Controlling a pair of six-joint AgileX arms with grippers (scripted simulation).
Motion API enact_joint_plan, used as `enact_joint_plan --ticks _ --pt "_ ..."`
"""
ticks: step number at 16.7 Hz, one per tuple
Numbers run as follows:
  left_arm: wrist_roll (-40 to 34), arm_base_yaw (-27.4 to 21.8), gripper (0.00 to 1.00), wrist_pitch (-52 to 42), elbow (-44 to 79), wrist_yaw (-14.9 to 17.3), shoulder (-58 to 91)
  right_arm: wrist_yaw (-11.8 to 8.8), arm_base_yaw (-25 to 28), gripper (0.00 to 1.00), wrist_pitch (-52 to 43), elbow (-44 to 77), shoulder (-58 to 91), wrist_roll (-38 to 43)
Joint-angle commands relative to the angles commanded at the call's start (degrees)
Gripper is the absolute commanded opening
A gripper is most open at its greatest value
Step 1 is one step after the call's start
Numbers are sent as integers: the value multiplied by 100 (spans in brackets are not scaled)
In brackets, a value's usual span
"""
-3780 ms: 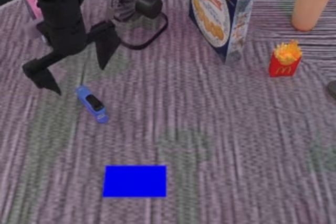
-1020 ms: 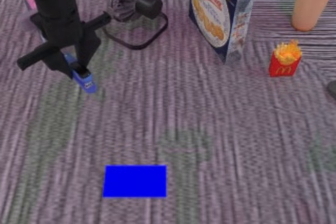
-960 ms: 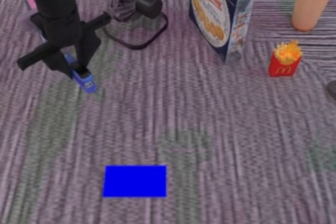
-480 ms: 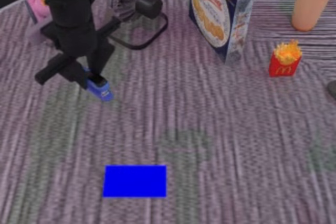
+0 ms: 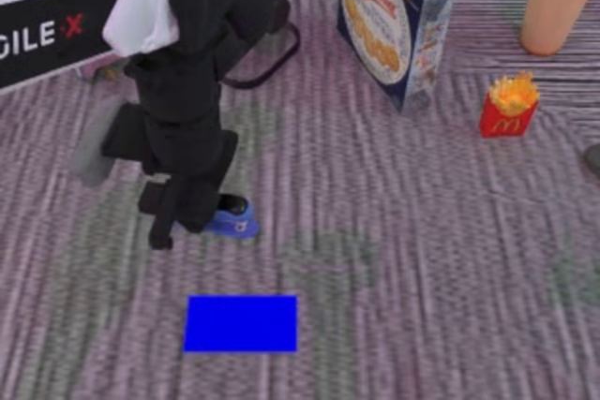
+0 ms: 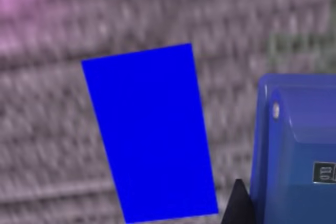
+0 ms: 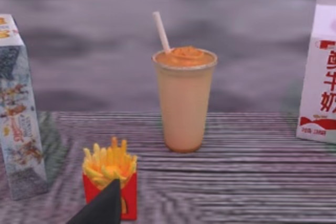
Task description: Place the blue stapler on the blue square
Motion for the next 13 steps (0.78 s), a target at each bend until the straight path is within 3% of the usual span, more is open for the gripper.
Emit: enact_joint_plan --ticks 5,13 --pt "-1546 -524 0 229 -794 9 -695 0 0 100 0 0 0 0" --pt "-1720 -579 0 357 -973 8 -768 0 0 100 0 0 0 0"
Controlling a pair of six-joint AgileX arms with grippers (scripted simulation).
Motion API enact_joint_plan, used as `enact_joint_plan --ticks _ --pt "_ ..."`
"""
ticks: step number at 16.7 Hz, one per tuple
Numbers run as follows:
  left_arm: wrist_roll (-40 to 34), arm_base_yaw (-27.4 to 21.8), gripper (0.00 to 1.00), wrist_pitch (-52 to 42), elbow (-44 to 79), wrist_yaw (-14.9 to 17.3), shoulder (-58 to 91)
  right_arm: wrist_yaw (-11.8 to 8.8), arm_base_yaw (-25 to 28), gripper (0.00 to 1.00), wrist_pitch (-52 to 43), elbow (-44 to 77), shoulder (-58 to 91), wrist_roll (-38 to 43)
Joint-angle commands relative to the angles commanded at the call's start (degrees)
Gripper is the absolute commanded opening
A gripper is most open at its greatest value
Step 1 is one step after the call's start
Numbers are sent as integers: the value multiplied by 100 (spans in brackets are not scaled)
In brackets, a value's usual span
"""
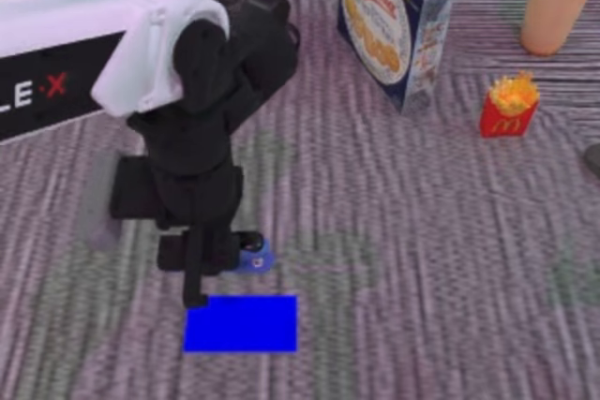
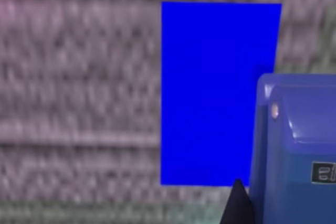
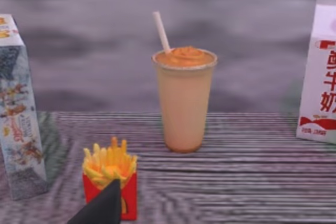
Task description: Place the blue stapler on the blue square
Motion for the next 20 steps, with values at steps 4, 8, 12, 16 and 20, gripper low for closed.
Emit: enact_joint_plan --ticks 4,8,12,16,20 --pt "-25 -31 0 803 -505 4 280 0 0 100 0 0 0 0" --pt "-68 -78 0 1829 -1123 9 649 0 0 100 0 0 0 0" --pt "-89 -101 0 2123 -1324 5 771 0 0 100 0 0 0 0" --pt "-89 -101 15 2123 -1324 5 771 0 0 100 0 0 0 0" --pt "-89 -101 45 2123 -1324 5 771 0 0 100 0 0 0 0"
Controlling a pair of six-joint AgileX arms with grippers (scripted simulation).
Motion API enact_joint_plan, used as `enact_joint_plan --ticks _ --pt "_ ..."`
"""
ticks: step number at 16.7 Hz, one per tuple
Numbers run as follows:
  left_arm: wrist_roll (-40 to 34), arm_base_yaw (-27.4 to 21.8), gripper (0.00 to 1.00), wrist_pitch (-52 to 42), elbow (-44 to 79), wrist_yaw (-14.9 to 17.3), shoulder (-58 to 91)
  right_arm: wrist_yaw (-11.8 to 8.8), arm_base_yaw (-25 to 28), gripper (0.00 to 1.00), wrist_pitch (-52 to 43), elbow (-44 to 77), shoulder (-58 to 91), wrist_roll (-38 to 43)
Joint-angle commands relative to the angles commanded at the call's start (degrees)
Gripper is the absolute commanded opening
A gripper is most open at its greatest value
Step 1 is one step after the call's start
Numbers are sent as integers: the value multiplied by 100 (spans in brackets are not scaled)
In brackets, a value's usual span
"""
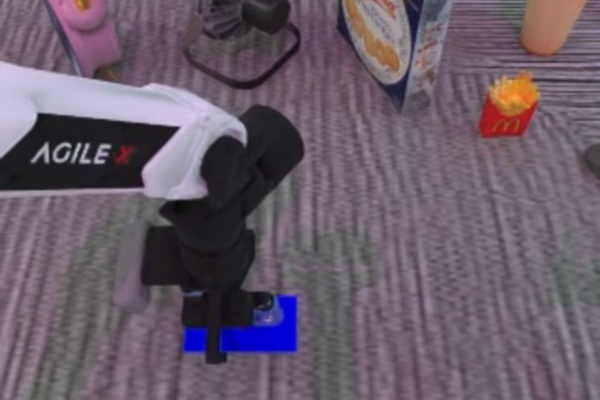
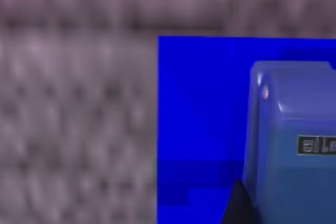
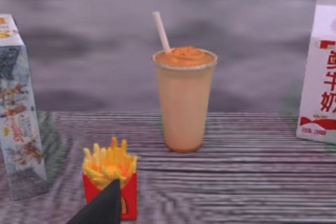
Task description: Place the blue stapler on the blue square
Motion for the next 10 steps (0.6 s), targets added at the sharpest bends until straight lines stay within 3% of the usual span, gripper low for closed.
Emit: enact_joint_plan --ticks 7,10 --pt "0 0 98 0 0 0 0 0 0 100 0 0 0 0" --pt "0 0 100 0 0 0 0 0 0 100 0 0 0 0"
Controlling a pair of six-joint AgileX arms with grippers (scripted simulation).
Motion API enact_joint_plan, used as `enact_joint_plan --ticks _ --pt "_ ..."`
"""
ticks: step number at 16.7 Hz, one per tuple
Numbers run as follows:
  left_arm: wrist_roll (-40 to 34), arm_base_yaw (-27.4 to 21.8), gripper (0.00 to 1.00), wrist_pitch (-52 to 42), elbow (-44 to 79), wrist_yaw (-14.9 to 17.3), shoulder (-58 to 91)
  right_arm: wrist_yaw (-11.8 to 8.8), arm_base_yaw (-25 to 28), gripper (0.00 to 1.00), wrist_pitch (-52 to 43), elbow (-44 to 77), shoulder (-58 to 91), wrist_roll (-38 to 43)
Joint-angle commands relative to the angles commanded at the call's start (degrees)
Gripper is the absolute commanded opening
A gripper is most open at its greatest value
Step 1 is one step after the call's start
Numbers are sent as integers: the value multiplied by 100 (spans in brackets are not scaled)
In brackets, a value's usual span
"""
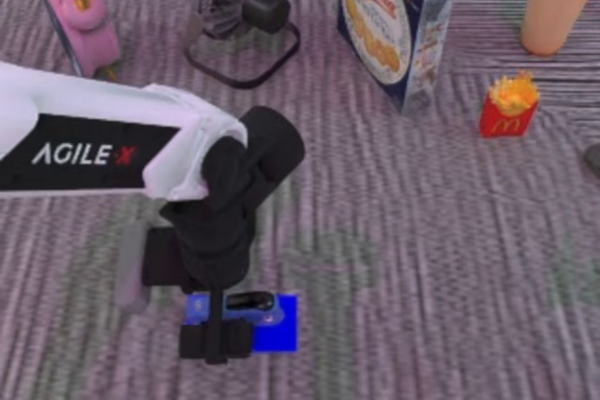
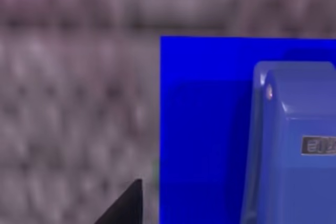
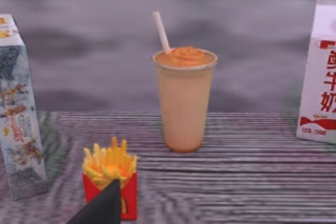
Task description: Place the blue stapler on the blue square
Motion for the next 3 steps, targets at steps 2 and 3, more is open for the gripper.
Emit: enact_joint_plan --ticks 2,3 --pt "0 0 100 0 0 0 0 0 0 100 0 0 0 0" --pt "0 0 100 0 0 0 0 0 0 100 0 0 0 0"
